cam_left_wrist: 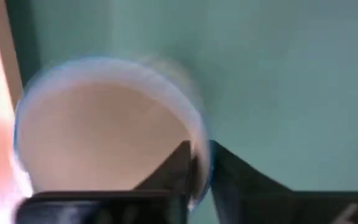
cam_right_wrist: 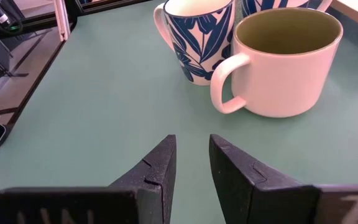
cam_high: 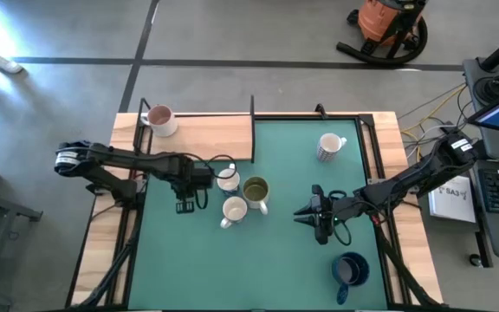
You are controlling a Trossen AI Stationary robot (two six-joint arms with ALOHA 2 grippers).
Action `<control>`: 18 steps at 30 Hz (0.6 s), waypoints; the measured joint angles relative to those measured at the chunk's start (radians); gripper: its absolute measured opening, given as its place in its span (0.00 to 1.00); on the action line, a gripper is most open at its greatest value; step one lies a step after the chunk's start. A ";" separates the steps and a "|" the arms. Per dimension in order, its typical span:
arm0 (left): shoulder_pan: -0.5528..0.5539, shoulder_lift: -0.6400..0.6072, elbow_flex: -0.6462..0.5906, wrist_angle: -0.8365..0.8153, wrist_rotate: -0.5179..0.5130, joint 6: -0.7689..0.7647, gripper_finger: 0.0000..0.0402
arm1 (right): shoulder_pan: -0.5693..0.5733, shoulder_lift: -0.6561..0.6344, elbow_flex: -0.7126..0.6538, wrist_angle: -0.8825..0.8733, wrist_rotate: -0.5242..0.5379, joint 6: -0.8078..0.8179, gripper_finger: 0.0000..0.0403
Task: Place coffee mugs
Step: Put the green patterned mug on the shelf
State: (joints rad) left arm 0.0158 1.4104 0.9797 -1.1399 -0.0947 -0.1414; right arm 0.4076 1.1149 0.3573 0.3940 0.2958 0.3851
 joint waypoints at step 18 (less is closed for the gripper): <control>0.129 -0.001 0.075 -0.058 0.029 -0.341 0.03 | 0.000 0.000 0.000 0.000 0.000 0.000 0.21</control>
State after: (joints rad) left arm 0.1453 1.4094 1.0546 -1.1975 -0.0660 -0.4826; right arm 0.4075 1.1149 0.3573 0.3943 0.2961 0.3851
